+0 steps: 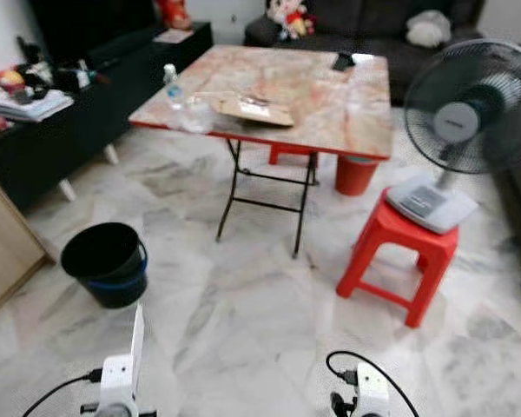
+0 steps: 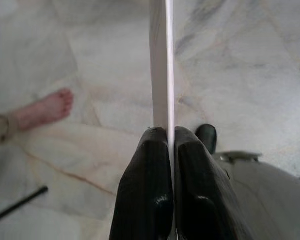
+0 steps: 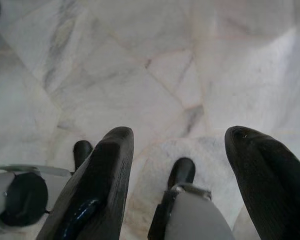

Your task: Picking trash to rubbish bin

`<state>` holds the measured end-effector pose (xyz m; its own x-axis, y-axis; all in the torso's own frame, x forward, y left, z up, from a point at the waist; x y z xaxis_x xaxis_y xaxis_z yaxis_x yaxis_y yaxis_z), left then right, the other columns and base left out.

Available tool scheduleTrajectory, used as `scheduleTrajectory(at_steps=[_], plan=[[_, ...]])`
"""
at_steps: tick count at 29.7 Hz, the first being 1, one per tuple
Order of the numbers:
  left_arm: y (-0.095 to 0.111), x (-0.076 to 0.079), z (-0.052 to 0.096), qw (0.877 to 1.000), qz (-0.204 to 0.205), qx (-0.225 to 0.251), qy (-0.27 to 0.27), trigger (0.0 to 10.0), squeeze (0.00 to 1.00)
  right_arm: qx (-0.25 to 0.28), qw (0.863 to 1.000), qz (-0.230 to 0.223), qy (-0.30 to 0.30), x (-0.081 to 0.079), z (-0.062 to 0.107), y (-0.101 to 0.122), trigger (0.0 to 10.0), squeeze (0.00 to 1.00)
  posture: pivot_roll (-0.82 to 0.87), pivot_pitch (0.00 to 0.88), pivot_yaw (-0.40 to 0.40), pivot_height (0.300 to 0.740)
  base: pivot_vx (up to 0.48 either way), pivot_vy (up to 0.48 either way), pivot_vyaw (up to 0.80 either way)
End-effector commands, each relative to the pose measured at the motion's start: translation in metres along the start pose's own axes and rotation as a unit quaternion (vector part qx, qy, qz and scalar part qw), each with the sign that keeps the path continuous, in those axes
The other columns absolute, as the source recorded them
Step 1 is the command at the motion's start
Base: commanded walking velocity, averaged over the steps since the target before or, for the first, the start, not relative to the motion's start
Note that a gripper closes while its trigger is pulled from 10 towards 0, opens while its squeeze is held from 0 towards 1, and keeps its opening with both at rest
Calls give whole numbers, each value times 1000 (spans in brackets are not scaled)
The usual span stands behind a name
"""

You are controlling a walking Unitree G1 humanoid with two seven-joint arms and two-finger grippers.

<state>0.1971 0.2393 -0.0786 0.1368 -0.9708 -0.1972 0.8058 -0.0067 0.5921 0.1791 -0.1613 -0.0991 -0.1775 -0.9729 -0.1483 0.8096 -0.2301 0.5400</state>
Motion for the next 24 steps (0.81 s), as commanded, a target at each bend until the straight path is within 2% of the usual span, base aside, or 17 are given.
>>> scheduleTrajectory(at_steps=[1,4,6,15,17,20,24], plan=[[-2,-1,0,1000,-8,-5,4,10000,0,8,1000,10,8,-5,-1,5,10000,0,33,0,-4,740,281,0,800],[-3,-2,0,1000,-8,-6,6,10000,0,12,1000,13,15,-7,-1,6,10000,0,32,0,-3,740,282,0,800],[-5,-4,1,1000,-23,-7,9,10000,0,17,1000,11,19,-10,-2,9,10000,0,31,0,2,740,279,0,688],[-7,-9,1,1000,-21,-8,16,10000,0,16,999,18,22,-14,-2,8,10000,0,41,0,-2,740,268,0,0],[-7,-9,1,1000,-22,-8,16,10000,0,20,999,33,24,-14,-2,9,10000,0,41,0,-2,740,262,0,0],[-8,-10,1,1000,-23,-9,17,10000,0,32,998,55,17,-11,-1,12,10000,0,47,1,-5,740,255,0,800],[-12,-10,2,999,-25,-13,16,10000,0,26,998,45,19,-10,-1,8,10000,0,47,2,-3,740,253,0,800]])
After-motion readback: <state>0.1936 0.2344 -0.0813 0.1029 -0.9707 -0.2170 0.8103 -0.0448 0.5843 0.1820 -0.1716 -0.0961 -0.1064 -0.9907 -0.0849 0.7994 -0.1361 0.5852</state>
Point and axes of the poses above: a point about 5 cm out from each wrist's last joint towards the gripper, its own z axis pointing back from the gripper into the wrist, its own y axis along the axis of the wrist's last joint, x = y × z, the point moved 1 cm from there along -z, pointing out of the wrist towards the gripper, and after that the axes turned 5 degrees about -z, right-handed, at the moved point
